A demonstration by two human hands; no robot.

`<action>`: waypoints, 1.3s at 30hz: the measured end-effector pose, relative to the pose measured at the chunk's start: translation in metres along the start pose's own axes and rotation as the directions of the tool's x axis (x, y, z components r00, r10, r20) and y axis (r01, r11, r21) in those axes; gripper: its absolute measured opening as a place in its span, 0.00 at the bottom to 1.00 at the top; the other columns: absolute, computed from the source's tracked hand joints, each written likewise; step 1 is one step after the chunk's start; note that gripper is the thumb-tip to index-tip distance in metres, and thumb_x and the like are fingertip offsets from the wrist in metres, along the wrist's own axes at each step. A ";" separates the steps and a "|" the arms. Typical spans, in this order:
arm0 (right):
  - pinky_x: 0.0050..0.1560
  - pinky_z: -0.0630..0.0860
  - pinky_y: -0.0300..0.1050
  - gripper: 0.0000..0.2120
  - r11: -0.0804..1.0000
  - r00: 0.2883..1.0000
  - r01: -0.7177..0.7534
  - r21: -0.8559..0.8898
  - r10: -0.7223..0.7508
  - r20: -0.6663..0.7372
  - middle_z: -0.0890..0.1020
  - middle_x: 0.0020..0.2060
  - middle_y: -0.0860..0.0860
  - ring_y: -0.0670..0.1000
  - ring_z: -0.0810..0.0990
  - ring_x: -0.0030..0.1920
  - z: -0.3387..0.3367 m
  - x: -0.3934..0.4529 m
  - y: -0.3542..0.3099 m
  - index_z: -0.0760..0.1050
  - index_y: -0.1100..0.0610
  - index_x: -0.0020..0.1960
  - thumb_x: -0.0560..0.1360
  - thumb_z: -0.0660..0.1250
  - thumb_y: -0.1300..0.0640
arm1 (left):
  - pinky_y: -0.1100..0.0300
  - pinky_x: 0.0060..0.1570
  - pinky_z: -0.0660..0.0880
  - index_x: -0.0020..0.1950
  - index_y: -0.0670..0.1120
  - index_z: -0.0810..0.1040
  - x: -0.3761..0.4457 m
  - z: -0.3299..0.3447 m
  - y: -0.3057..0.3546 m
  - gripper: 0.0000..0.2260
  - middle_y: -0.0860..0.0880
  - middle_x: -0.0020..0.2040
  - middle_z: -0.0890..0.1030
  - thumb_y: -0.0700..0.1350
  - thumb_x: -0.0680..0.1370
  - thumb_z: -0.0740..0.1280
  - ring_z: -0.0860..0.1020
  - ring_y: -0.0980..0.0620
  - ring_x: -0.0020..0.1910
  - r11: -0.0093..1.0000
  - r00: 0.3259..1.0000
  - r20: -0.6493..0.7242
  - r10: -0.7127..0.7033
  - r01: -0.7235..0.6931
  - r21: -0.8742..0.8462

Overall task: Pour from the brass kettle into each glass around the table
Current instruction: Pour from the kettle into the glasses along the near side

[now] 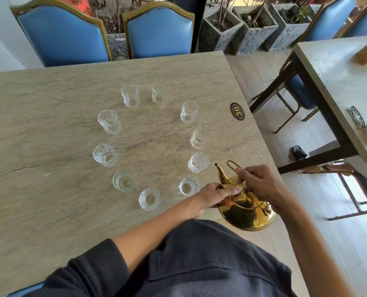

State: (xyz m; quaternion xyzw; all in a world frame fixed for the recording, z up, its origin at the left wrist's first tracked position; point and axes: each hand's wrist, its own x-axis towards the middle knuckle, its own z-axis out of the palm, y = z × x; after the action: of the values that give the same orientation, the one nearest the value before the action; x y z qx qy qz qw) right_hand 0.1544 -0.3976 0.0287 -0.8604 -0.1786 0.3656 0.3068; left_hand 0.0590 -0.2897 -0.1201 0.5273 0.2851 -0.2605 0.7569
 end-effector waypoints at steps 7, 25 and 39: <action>0.27 0.63 0.41 0.21 1.000 1.000 -0.001 -0.003 0.001 -0.001 0.72 0.24 0.49 0.45 0.66 0.23 0.000 -0.003 -0.003 0.81 0.62 0.39 0.82 0.63 0.48 | 0.47 0.70 0.77 0.57 0.51 0.82 0.000 0.001 -0.002 0.26 0.46 0.57 0.89 0.68 0.70 0.78 0.85 0.46 0.63 1.000 1.000 -0.001 0.014 -0.014 -0.001; 0.28 0.62 0.43 0.21 1.000 1.000 -0.017 -0.002 0.017 0.007 0.72 0.26 0.53 0.48 0.66 0.25 -0.001 -0.004 -0.002 0.81 0.62 0.40 0.82 0.63 0.47 | 0.47 0.71 0.77 0.57 0.51 0.83 -0.001 0.002 -0.001 0.24 0.49 0.54 0.89 0.67 0.71 0.78 0.86 0.48 0.61 1.000 1.000 0.016 0.015 -0.016 0.017; 0.29 0.63 0.45 0.20 1.000 1.000 0.003 -0.029 -0.002 0.009 0.72 0.26 0.51 0.49 0.66 0.26 0.000 -0.003 -0.004 0.81 0.62 0.40 0.82 0.63 0.48 | 0.46 0.72 0.76 0.57 0.51 0.83 0.000 0.001 -0.003 0.27 0.47 0.57 0.89 0.68 0.69 0.79 0.84 0.46 0.64 1.000 1.000 0.007 -0.005 0.005 0.001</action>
State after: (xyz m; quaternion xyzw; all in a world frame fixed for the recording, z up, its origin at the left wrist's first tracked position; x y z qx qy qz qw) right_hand 0.1522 -0.3960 0.0327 -0.8630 -0.1863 0.3663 0.2940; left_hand 0.0571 -0.2917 -0.1217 0.5259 0.2834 -0.2645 0.7571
